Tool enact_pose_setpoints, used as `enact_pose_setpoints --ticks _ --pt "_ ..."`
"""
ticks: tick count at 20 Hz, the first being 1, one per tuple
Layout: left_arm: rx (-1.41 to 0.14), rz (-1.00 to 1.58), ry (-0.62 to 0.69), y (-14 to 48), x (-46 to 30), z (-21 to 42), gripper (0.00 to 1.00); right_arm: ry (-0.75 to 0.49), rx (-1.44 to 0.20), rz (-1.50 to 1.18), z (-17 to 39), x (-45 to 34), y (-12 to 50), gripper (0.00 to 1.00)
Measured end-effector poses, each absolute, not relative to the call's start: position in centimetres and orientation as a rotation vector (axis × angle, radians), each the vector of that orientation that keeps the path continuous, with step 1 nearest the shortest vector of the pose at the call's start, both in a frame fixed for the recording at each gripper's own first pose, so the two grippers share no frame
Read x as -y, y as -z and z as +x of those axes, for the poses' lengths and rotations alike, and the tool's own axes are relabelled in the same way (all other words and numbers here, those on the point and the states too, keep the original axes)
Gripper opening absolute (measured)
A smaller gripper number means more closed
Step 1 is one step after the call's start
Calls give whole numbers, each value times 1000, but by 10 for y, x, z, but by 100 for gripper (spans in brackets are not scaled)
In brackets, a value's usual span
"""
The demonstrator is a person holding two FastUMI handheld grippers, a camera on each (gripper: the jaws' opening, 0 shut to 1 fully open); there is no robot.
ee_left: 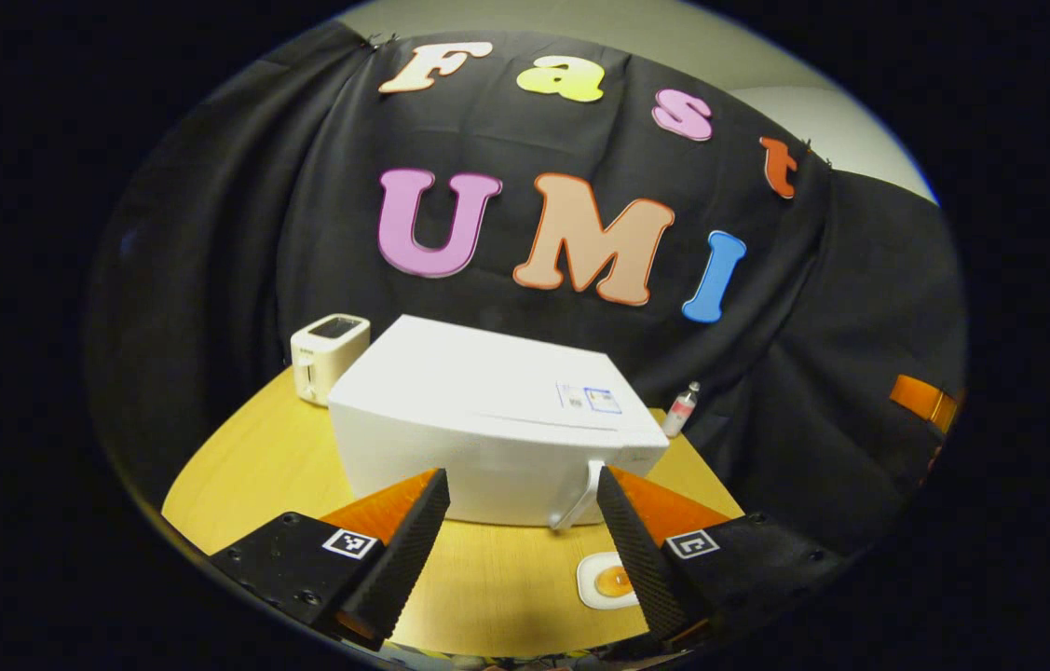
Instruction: Open the microwave oven with the left hand, put the food in, and close the microwave oven.
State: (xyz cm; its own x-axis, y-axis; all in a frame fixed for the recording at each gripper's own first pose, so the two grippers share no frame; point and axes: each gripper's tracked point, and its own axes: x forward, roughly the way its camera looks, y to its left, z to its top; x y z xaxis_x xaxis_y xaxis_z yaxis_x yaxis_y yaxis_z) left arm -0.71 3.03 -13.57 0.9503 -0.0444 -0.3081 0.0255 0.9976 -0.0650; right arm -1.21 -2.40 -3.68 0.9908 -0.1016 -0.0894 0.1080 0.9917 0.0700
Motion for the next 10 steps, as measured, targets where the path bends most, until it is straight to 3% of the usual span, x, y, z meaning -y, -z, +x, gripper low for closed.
enact_pose_setpoints --ticks 10 --pt "-583 53 61 257 -17 11 98 73 -152 83 -8 14 62 92"
